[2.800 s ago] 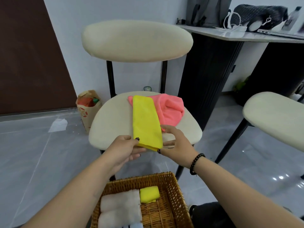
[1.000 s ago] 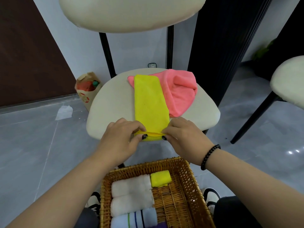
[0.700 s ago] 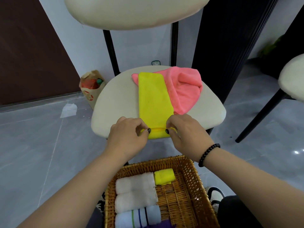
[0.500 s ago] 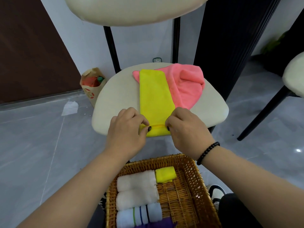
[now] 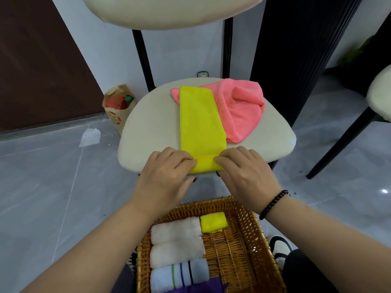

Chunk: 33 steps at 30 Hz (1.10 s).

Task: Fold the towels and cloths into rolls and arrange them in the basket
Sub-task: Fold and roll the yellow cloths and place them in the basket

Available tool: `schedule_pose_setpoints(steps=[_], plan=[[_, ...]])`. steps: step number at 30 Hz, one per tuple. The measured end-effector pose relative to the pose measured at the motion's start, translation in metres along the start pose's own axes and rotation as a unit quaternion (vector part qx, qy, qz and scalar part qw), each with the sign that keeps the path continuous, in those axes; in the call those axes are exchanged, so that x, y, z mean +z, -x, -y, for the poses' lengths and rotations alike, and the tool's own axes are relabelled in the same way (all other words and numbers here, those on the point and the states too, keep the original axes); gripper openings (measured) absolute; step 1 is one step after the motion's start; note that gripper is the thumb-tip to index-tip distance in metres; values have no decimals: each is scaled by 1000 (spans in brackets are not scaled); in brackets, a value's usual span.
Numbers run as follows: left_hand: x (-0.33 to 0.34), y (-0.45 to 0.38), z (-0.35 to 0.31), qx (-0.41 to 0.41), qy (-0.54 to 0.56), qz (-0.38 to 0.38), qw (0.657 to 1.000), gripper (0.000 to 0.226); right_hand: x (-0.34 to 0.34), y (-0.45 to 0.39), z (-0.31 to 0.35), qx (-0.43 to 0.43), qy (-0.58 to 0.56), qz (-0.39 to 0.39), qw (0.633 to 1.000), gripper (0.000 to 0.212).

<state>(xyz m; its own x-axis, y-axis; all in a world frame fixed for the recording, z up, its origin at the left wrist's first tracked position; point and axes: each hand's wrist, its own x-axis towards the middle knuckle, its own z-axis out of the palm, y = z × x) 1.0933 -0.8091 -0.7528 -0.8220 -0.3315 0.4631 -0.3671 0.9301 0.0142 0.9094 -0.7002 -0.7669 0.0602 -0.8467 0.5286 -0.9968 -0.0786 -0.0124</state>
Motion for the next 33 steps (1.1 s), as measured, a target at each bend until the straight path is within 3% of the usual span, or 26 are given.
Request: schedule_pose_setpoints(steps=[3, 6, 10, 14, 17, 22, 26, 29, 33], plan=[[1, -2, -1, -24, 8, -10, 1000, 18, -1, -6, -2, 12, -20, 11, 1000, 16], [0, -4, -4, -66, 45, -5, 997, 26, -6, -12, -6, 29, -47, 30, 998, 12], [1, -8, -7, -169, 133, 19, 976, 29, -10, -16, -12, 74, -88, 49, 992, 16], [0, -13, -9, -234, 191, 30, 953, 14, -7, -21, -19, 86, -127, 79, 985, 26], [-3, -15, -12, -271, 223, 42, 936, 5, -1, -22, -21, 64, -86, 62, 992, 44], [-4, -18, -16, -352, 263, 24, 898, 10, 7, -22, -18, 73, -46, 14, 996, 42], [-4, -19, -18, -314, 201, -7, 928, 13, 8, -23, -16, 47, -30, -34, 998, 35], [-1, -19, -18, -240, 120, -35, 963, 11, 7, -19, -13, -10, -12, -81, 997, 7], [6, -14, -16, -107, 71, -79, 989, 6, 9, -9, -8, -67, 27, -81, 994, 13]])
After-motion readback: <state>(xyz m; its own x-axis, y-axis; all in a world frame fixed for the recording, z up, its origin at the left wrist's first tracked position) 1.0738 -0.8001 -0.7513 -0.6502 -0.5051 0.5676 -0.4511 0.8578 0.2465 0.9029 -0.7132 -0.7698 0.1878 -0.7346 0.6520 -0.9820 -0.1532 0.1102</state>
